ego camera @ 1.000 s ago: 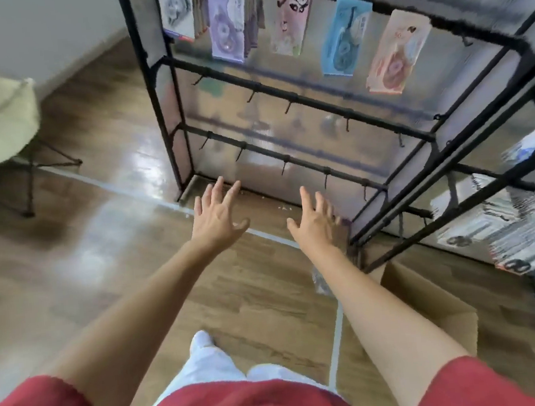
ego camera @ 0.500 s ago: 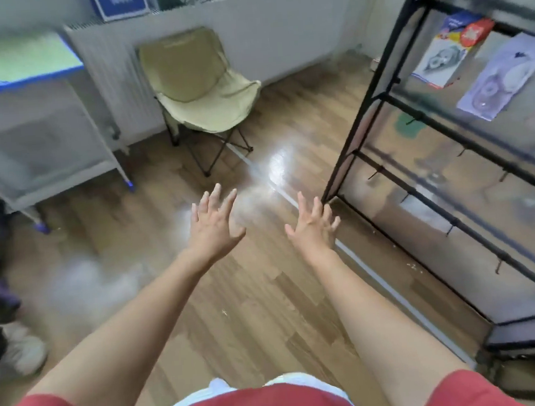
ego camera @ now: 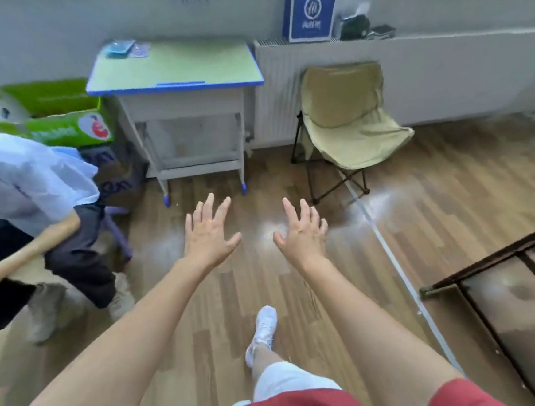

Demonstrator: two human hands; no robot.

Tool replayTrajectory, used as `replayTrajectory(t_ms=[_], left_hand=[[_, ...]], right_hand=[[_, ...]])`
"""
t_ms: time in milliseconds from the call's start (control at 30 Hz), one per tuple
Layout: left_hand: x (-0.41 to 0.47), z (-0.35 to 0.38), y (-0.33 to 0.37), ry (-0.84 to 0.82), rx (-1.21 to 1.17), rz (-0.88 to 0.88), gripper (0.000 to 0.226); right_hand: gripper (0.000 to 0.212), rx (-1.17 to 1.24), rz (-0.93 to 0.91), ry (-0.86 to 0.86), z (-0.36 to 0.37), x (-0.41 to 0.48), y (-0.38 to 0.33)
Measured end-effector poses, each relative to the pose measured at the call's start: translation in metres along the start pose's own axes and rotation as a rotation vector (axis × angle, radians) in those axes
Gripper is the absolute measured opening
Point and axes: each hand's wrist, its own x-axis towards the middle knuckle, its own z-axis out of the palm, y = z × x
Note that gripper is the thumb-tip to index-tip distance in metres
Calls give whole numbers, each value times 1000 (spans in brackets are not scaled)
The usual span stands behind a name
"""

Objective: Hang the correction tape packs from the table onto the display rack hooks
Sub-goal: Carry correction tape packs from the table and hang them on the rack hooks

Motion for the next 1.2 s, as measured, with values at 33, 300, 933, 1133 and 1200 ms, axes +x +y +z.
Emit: replayTrajectory(t_ms=[33, 300, 933, 1133, 1200], left_hand=[[16, -4, -10, 14, -2, -27, 76], [158, -50, -71, 66, -13, -160, 74], [469, -125, -215, 97, -68, -224, 73], [566, -160, -274, 83, -46, -213, 74], [585, -160, -291, 66, -50, -218, 73]], right_hand=[[73, -13, -25, -5, 1, 19, -11], [71, -17, -175, -33, -14, 183, -95], [70, -62, -204, -31, -17, 499, -268], [68, -43, -194, -22, -20, 583, -343], [68, -44, -185, -41, -17, 606, -360]])
